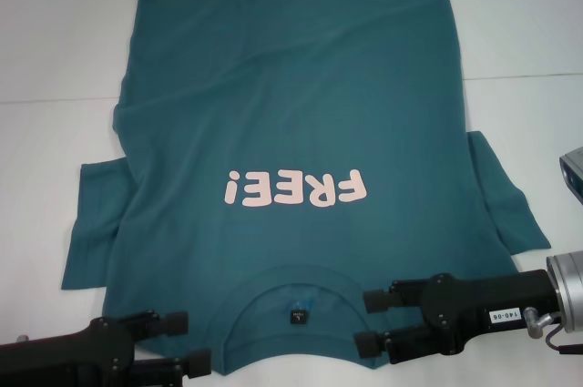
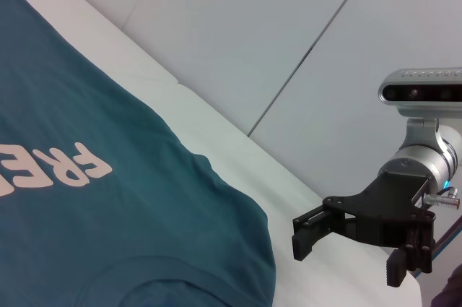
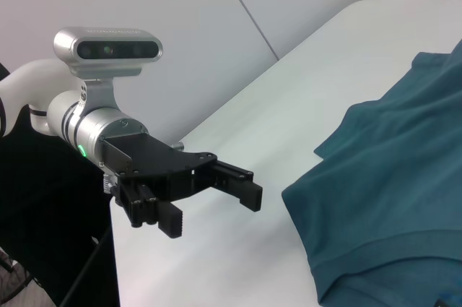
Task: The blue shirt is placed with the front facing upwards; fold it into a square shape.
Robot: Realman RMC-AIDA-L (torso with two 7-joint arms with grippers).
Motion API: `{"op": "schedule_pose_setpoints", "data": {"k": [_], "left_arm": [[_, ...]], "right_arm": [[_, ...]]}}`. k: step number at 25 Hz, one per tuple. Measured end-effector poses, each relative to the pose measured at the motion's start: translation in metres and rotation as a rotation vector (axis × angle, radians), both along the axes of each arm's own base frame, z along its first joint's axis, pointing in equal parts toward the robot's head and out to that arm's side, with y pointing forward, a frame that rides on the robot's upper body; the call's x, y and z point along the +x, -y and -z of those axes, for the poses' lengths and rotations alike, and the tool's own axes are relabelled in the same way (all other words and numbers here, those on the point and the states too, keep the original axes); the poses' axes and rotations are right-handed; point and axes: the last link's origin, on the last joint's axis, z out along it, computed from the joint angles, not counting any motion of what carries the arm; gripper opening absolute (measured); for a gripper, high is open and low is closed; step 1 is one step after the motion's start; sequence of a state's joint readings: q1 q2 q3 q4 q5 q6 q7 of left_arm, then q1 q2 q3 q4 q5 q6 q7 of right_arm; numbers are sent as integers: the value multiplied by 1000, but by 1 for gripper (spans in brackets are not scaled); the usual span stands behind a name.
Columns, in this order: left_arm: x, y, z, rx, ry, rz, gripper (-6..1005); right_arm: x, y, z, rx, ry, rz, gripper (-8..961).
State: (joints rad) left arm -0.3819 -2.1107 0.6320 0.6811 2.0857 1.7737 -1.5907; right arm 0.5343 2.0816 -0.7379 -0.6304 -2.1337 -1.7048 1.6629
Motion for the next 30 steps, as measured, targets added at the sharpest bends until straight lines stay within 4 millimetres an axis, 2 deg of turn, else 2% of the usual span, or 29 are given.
{"op": "schedule_pose_setpoints", "data": {"k": [16, 22, 28, 30], "left_arm": [[1, 0, -1, -13, 15, -17, 904], [1, -16, -22, -46, 108, -246, 904], [-9, -32, -49, -84, 304, -618, 903], [-10, -33, -51, -86, 323, -645, 903]], "right_arm": [[2, 1, -1, -1, 1, 10, 923], [2, -11, -5, -5, 0, 174, 922], [-3, -29, -15, -23, -29, 369, 922], [-4, -34, -19, -26, -48, 428, 922]]}}
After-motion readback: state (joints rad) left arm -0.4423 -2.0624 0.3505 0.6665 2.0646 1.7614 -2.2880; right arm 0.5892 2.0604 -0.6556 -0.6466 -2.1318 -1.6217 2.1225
